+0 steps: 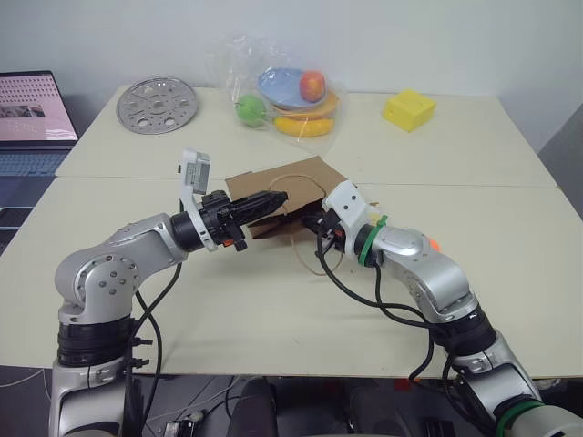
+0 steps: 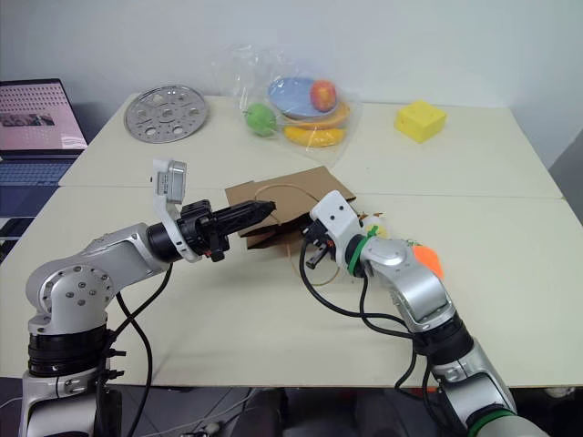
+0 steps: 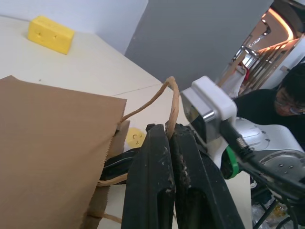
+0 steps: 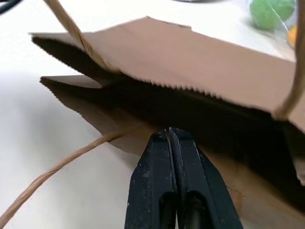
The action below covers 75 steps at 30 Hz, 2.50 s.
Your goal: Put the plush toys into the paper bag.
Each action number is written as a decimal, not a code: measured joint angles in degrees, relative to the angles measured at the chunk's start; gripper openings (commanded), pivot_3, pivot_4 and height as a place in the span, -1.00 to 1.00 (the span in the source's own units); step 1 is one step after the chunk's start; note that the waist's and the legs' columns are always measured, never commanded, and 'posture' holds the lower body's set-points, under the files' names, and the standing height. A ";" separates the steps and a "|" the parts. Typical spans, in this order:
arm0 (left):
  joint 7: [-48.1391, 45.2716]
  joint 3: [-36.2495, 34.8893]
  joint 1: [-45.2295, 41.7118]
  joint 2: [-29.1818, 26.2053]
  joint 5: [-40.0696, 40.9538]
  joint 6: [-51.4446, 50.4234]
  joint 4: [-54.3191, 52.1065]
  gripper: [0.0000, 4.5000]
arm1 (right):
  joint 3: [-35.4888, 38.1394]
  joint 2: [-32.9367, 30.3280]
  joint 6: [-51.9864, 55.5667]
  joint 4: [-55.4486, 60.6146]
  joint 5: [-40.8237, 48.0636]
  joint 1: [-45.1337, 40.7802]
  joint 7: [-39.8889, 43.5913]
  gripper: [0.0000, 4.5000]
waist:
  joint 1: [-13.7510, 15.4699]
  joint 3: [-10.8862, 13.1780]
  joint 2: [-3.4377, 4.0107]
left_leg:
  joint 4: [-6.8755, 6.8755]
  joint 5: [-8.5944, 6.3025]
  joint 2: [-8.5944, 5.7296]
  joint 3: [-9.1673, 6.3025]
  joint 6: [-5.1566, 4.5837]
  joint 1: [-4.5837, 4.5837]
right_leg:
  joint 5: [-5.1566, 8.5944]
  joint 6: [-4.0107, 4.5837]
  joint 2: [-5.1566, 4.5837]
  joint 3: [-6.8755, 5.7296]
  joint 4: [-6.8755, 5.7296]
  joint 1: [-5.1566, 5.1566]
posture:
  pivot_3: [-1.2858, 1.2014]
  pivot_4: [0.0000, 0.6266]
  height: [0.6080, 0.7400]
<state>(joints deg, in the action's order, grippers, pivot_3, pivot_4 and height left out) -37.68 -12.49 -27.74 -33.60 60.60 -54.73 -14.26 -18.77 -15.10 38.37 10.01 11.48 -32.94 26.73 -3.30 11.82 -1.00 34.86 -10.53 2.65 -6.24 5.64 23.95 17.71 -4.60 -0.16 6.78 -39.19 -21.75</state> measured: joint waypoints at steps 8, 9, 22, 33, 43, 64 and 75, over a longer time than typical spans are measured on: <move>2.71 -0.92 -1.64 0.54 1.47 -1.05 0.53 -1.00 | -1.70 13.60 -10.80 -21.81 -9.24 -3.38 -10.39 -0.97 | -0.84 -0.01 -0.04 | 0.00 0.00 0.00 -0.02 0.01 0.01 | 0.00 0.00 0.01 0.00 -0.04 -0.02 | 0.03 -0.52 1.00; 3.16 -1.38 -2.18 0.53 1.86 -1.11 0.61 -1.00 | -1.74 14.15 -11.42 -23.42 -10.13 -3.39 -10.95 -0.97 | -0.76 -0.01 -0.03 | 0.00 0.00 -0.02 -0.02 0.01 0.02 | 0.00 0.00 -0.01 0.00 -0.03 -0.01 | 0.03 -0.52 1.00; 3.25 -4.72 -22.71 -3.75 -3.70 4.99 13.60 -1.00 | 3.67 20.26 -11.61 -28.80 -10.27 -3.57 -14.47 -0.97 | -0.97 0.00 -0.06 | -0.07 0.00 -0.01 -0.07 0.01 0.01 | -0.01 0.00 0.01 -0.08 -0.08 -0.05 | 0.03 -0.52 1.00; -0.21 -3.09 -16.27 -3.04 -6.84 7.35 9.81 -1.00 | 4.39 21.27 -10.38 -28.46 -10.18 -3.75 -14.09 -0.97 | -1.40 0.00 -0.06 | -0.16 0.00 -0.01 -0.07 0.02 0.06 | 0.00 0.01 0.00 -0.06 -0.31 -0.24 | 0.03 -0.52 1.00; -2.43 -2.13 -12.73 -2.56 -7.89 7.87 6.80 -1.00 | 3.01 16.47 -4.68 -13.39 -9.05 -4.24 -6.13 -0.97 | -1.39 0.01 -0.06 | -0.15 0.00 -0.02 -0.07 0.02 0.18 | 0.00 0.00 0.00 -0.07 -0.32 -0.35 | 0.03 -0.52 1.00; -3.12 0.44 -8.70 -0.44 -8.98 7.77 3.51 -1.00 | 8.41 -32.05 4.46 18.73 1.93 4.58 22.00 0.98 | -0.28 0.04 -0.10 | -0.10 -0.01 -0.05 0.05 0.00 0.45 | 0.02 -0.02 -0.06 0.00 0.18 -0.41 | 0.03 -0.52 1.00; -3.24 0.36 -9.05 -0.63 -8.94 7.74 3.56 -1.00 | -3.19 -27.67 -13.52 1.98 -18.02 6.35 13.82 0.75 | 0.01 0.04 -0.12 | 0.00 0.00 -0.06 0.05 0.01 0.47 | -0.02 -0.06 -0.06 0.03 0.14 -0.41 | 0.03 -0.52 1.00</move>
<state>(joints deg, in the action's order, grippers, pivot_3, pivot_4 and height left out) -40.93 -12.13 -36.79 -34.23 51.66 -46.99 -10.70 -21.95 -42.76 24.85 11.99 -6.54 -26.60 40.55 -3.29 11.87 -1.11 34.87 -10.53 2.59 -6.18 5.65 24.42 17.69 -4.65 -0.22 6.82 -39.05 -22.16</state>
